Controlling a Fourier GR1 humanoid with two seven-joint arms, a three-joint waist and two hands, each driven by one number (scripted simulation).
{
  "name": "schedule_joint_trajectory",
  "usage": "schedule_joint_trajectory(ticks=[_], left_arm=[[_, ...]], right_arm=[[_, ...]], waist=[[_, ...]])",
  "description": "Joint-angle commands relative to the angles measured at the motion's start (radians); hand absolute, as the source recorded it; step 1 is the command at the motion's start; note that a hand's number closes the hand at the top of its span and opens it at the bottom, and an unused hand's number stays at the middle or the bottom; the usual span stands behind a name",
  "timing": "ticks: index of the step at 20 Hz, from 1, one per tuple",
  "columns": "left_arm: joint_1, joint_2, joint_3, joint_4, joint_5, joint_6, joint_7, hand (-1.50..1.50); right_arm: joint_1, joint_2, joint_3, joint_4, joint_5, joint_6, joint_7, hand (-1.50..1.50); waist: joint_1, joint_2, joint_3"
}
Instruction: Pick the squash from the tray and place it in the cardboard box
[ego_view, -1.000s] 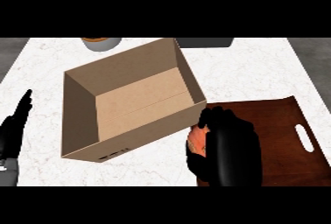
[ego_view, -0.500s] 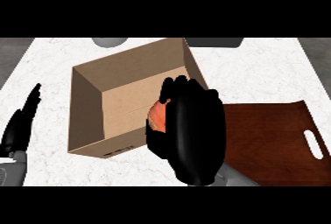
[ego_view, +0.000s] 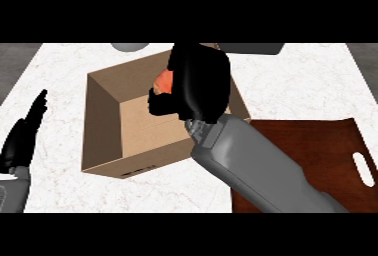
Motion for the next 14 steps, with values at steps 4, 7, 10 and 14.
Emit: schedule_joint_trajectory(ticks=[4, 7, 10, 14], left_arm=[[-0.011, -0.036, -0.022, 0.035, -0.026, 0.024, -0.043, 0.00], [-0.012, -0.008, 0.000, 0.046, -0.004, -0.010, -0.038, 0.00], [-0.017, -0.041, -0.027, 0.044, -0.032, 0.020, -0.036, 0.00], [-0.028, -0.031, -0.020, 0.049, -0.014, -0.008, -0.041, 0.00]], right_arm=[[-0.112, 0.006, -0.013, 0.372, -0.119, -0.283, -0.004, 1.50], [-0.199, 0.006, -0.007, 0.528, -0.164, -0.311, -0.025, 1.50], [-0.215, 0.006, -0.035, 0.632, -0.162, -0.408, -0.008, 1.50], [-0.206, 0.006, -0.064, 0.683, -0.318, -0.464, -0.035, -1.50]], waist=[[0.014, 0.008, 0.000], [0.020, 0.008, -0.001], [0.029, 0.012, -0.001], [0.038, 0.012, 0.000]])
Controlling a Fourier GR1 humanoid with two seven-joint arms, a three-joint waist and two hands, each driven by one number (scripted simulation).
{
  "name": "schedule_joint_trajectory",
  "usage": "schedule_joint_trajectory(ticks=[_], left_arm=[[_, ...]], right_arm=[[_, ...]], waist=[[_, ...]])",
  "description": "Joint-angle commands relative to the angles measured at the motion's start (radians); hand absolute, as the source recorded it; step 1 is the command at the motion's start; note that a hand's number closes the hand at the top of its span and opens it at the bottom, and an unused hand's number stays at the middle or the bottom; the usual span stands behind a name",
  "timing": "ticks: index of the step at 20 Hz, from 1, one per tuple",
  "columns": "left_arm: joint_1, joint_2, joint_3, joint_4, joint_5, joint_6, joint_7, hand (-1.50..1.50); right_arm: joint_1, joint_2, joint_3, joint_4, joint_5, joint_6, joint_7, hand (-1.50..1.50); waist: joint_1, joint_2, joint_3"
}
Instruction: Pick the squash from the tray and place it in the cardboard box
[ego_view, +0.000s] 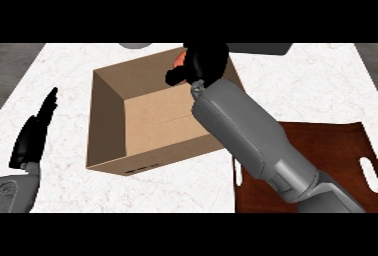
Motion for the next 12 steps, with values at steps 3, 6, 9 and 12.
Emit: schedule_joint_trajectory(ticks=[3, 6, 9, 12], left_arm=[[-0.026, 0.003, 0.005, 0.011, 0.016, -0.024, -0.020, 0.00], [-0.054, 0.005, 0.004, 0.025, -0.003, -0.009, 0.015, 0.00], [-0.020, -0.005, -0.013, -0.001, -0.016, -0.005, 0.004, 0.00], [-0.038, -0.005, -0.014, 0.002, -0.023, -0.002, 0.032, 0.00]], right_arm=[[-0.017, 0.004, 0.019, 0.150, -0.158, -0.188, -0.014, -1.50], [-0.080, 0.004, 0.004, 0.213, -0.187, -0.234, -0.093, -1.50], [-0.037, 0.004, 0.061, 0.212, -0.183, -0.366, -0.136, -1.50], [-0.067, 0.004, 0.071, 0.199, -0.196, -0.437, -0.171, -1.50]], waist=[[0.025, 0.005, 0.000], [0.027, 0.009, 0.001], [0.020, 0.002, 0.001], [0.009, -0.002, 0.001]])
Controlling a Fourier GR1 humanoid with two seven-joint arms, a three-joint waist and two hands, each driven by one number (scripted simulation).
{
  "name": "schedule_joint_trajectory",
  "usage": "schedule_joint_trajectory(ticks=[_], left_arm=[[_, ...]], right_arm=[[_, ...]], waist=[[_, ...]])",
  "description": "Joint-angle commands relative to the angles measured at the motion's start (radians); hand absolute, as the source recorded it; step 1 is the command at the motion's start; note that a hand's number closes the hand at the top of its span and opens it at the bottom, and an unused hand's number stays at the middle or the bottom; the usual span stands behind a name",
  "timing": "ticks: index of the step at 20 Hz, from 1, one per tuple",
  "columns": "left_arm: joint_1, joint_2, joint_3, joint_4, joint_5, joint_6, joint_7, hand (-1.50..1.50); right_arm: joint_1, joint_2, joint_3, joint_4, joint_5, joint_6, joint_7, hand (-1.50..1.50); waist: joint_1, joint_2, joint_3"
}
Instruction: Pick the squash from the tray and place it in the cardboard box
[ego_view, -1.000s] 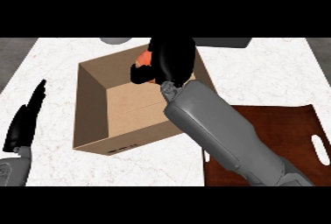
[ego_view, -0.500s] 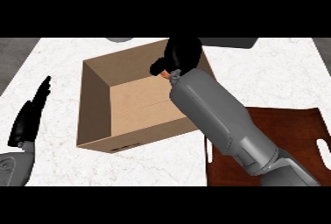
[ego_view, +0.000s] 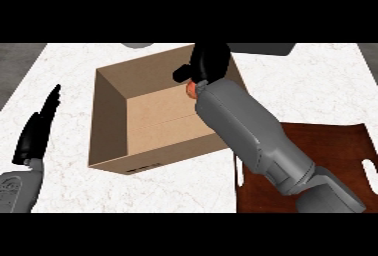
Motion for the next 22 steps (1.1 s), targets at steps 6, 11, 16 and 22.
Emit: schedule_joint_trajectory(ticks=[6, 11, 16, 22], left_arm=[[0.059, -0.010, 0.021, -0.024, 0.000, 0.026, 0.006, 0.00], [0.093, 0.008, 0.055, -0.028, 0.010, 0.024, -0.017, 0.00], [0.151, 0.027, 0.076, -0.115, 0.032, -0.003, 0.065, 0.00], [0.148, 0.027, 0.101, -0.070, 0.031, 0.019, 0.017, 0.00]], right_arm=[[-0.030, 0.003, -0.051, -0.032, -0.020, -0.303, -0.065, -1.50], [0.095, 0.003, -0.048, -0.235, -0.009, -0.296, -0.075, -1.50], [0.288, -0.103, -0.047, -0.493, 0.062, -0.244, -0.016, -1.50], [0.542, -0.271, -0.024, -0.881, 0.115, -0.106, 0.078, -1.50]], waist=[[-0.048, -0.017, 0.001], [-0.093, -0.028, 0.001], [-0.124, -0.040, 0.001], [-0.159, -0.045, 0.000]])
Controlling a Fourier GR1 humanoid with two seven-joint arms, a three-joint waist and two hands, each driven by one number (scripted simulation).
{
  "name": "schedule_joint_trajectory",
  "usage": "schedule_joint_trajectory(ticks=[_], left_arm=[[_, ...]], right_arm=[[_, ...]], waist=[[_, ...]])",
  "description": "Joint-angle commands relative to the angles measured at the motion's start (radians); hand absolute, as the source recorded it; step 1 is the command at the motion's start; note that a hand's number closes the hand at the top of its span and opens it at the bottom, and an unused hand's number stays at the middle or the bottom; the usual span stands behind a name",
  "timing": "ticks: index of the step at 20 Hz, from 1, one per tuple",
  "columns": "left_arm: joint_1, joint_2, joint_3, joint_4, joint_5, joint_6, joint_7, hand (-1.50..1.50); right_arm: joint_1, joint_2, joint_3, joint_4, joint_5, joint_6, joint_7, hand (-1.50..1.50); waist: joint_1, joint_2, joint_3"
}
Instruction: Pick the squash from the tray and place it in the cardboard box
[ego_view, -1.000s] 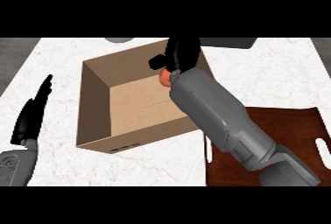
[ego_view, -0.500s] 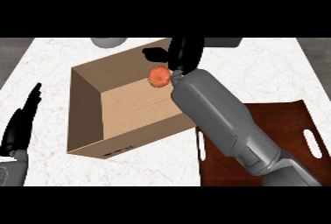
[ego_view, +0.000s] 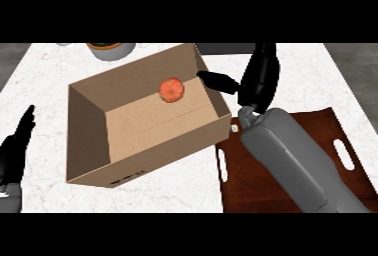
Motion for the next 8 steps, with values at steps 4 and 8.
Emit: schedule_joint_trajectory(ticks=[4, 8], left_arm=[[-0.023, 0.007, 0.019, 0.036, 0.003, -0.001, -0.017, 0.00], [-0.015, 0.016, 0.016, -0.019, -0.009, 0.002, 0.010, 0.00]], right_arm=[[0.336, -0.191, 0.033, -0.507, 0.065, 0.136, 0.128, -1.50], [0.498, -0.353, -0.012, -0.725, -0.022, 0.232, 0.139, -1.50]], waist=[[-0.013, 0.003, -0.001], [0.006, 0.008, 0.000]])
